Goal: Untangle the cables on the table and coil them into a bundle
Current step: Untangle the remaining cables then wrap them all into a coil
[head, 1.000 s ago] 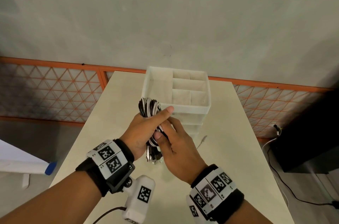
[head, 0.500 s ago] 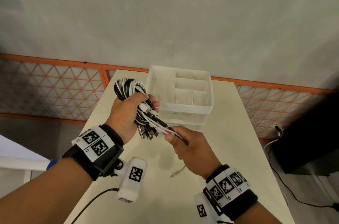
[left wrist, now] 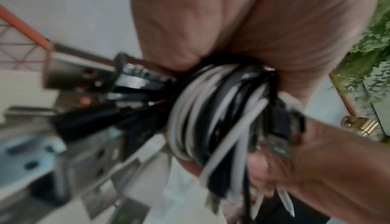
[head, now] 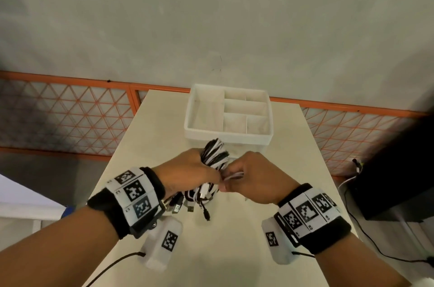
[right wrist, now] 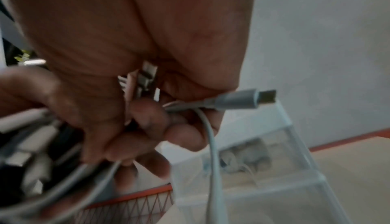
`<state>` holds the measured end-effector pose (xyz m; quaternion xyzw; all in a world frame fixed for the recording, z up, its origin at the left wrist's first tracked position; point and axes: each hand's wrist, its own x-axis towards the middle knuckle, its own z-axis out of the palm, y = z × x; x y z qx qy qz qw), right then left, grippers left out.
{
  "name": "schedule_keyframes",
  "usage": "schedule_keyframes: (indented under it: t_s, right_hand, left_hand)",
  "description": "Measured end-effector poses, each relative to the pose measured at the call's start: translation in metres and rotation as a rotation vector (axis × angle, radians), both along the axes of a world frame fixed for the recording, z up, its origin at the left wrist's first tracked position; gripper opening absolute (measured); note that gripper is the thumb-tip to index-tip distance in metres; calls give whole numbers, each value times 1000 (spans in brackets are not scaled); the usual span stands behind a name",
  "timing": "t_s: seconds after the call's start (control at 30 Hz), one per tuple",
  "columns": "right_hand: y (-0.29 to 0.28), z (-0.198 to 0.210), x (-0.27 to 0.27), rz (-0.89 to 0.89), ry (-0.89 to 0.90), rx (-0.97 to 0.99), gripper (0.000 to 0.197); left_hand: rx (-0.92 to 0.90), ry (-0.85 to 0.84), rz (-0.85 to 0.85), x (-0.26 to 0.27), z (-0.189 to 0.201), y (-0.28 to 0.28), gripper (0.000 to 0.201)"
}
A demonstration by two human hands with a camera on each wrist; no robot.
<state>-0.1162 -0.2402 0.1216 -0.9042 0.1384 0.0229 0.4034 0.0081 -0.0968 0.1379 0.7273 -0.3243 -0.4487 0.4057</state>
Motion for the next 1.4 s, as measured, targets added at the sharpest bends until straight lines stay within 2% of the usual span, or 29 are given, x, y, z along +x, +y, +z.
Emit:
schedule_keyframes:
  t_s: [0.07,0.1,0.17,0.23,0.27,0.33,0.4,0.47,0.6,0.67,0.8,0.87,0.93,0.97,1.07,1.1,1.17,1.27,1.4]
  right_hand:
    - [5,4,5,5,-28,-104,12]
    - [7,3,6,-33,-43,-96,12]
    - [11,-1,6,-166,-78,40,13]
    - [11,-6,5,-283,-134,148,23]
    - [9,-8,5,-322,-159,176,25]
    - [4,-5,1,-371,-190,174,15]
    - [-4,-5,-6,-390,-196,177,21]
    - [-6,-4,-12,-385,-194,251,24]
    - [12,-3,-8,-398,-256,370,27]
    - [23,-4,-3,-409,-325,366,30]
    - [42,-10,1,-425,-399,96,27]
    - [45,-7,1,-334,-390,15,19]
    - [45,-3,0,-236,-344,102,18]
    - [43,-1,-1,-243,-336,186,22]
    - [38,6,-2,-385,-398,470,18]
    - [37,7,-2,-402,-419,503,17]
    - [37,6,-2,-379,-430,499,15]
    - [40,0,-1,-373,-441,457,19]
    - [37,-9,1,-349,-450,304,17]
  left_hand:
    - [-47,19,16,-5,-5,-4,23]
    - [-67,34,14,-6,-6,-4,20]
    - [-79,51,-10,-5,-6,-4,14]
    - [-69,105,23,-5,-7,-2,12]
    - [-70,135,67,-5,-8,0,13]
    - [-104,194,197,-4,-10,2,12]
    - [-173,279,335,0,-10,2,9]
    - [-241,365,395,3,-9,3,11]
    - [-277,372,301,-4,-8,-1,22]
    - [-310,357,238,-11,-8,-3,33]
    - [-363,306,205,-15,-9,-8,34]
    - [-393,323,251,-15,-10,-9,33]
    - [-404,336,308,-12,-11,-9,31]
    - [-405,333,322,-11,-12,-8,31]
    - [-395,302,317,-9,-10,-7,27]
    - [-391,308,313,-9,-10,-6,26]
    - [-389,321,281,-11,-9,-4,30]
    - [-380,307,248,-15,-9,-6,18]
    - [-367,292,218,-17,-9,-5,14]
